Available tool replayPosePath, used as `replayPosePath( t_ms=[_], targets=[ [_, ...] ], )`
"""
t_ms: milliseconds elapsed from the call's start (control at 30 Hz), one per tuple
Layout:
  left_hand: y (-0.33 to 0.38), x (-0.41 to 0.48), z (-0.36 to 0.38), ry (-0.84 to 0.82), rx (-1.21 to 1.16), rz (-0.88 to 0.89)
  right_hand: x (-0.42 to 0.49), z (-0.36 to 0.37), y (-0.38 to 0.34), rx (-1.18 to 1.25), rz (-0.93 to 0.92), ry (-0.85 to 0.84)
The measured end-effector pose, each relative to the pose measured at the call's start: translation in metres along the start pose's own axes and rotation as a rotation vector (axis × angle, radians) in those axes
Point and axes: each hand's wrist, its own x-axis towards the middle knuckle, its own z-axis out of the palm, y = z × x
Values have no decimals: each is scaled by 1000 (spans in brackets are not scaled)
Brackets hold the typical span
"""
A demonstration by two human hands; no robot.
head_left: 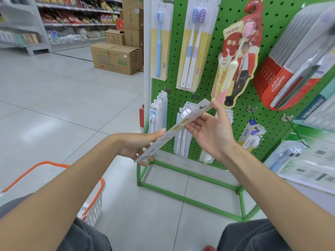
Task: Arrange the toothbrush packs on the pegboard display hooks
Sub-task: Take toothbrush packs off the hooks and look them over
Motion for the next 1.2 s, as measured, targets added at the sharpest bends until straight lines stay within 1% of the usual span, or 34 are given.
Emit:
replayPosePath(
  t_ms=[100,200,267,333,433,533,633,867,967,1033,1200],
  targets=[
    [0,3,-3,133,54,14,0,-2,-1,55,7,36],
    [-4,9,-11,367,111,79,3,-7,0,78,74,122],
    [-9,14,-15,541,121,110,7,-12,6,32,150,196],
    [-13,19,-14,677,106,133,10,-17,12,-37,215,271],
    [-18,25,-11,793,105,144,14,-20,20,-111,247,354],
    [-24,29,-6,821,109,119,20,-19,28,-158,259,398],
    [-35,33,-8,832,110,84,24,-13,35,-224,266,407],
    [-63,24,-26,820,10,-1,31,13,50,-340,241,349],
    [-79,11,-38,861,-66,-22,37,31,67,-422,265,297],
    [-96,0,-47,904,-124,-59,46,46,84,-528,289,247],
    [-165,-21,-67,934,-219,-238,84,89,143,-803,331,128]
  ],
)
